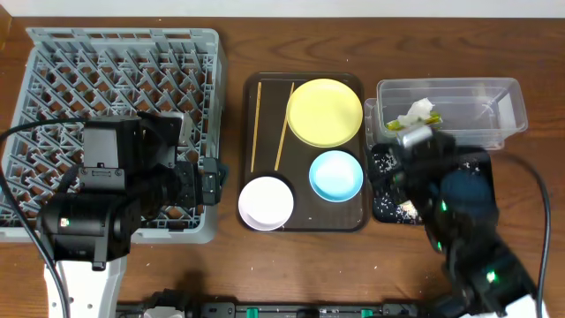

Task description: Sort waste into correct bins and load items into the dishwasher

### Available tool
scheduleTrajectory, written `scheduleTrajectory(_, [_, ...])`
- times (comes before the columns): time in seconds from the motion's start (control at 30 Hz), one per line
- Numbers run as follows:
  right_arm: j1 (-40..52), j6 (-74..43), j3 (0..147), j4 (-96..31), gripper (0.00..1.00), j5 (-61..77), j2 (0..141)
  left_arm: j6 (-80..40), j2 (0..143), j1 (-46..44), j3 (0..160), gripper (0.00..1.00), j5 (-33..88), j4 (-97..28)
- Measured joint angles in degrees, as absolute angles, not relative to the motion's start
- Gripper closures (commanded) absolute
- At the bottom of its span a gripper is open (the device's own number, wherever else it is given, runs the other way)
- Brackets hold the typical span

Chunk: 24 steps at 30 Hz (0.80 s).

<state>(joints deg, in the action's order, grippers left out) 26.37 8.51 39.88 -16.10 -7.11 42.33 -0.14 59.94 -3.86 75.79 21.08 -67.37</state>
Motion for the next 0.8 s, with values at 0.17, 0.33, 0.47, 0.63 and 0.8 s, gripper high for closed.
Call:
scheduleTrajectory(0.17, [23.9,9.3,23.5,-13.5,0.01,-7.3,26.3,-0.1,59.9,-3.9,75.8,0.01,21.1,-67.3])
scheduleTrajectory(0.33, [18.9,9.5,17.8,-13.1,0.01,-5.5,18.2,-0.1,59.9,-3.9,75.8,0.01,21.1,-67.3])
scheduleTrajectory(0.47, [14.7,9.5,13.5,-12.7,0.01,-3.2,11.6,-0.1,59.9,-3.9,75.8,0.01,21.1,-67.3])
scheduleTrajectory(0.63, [11.8,8.0,7.7,-11.5,0.01,-2.0,4.2,-0.1,59.9,-3.9,75.8,0.01,21.1,-67.3])
scheduleTrajectory(0.8, [10.4,6.0,2.0,-4.7,0.01,-1.6,0.9,-0.1,59.9,-3.9,75.8,0.01,21.1,-67.3])
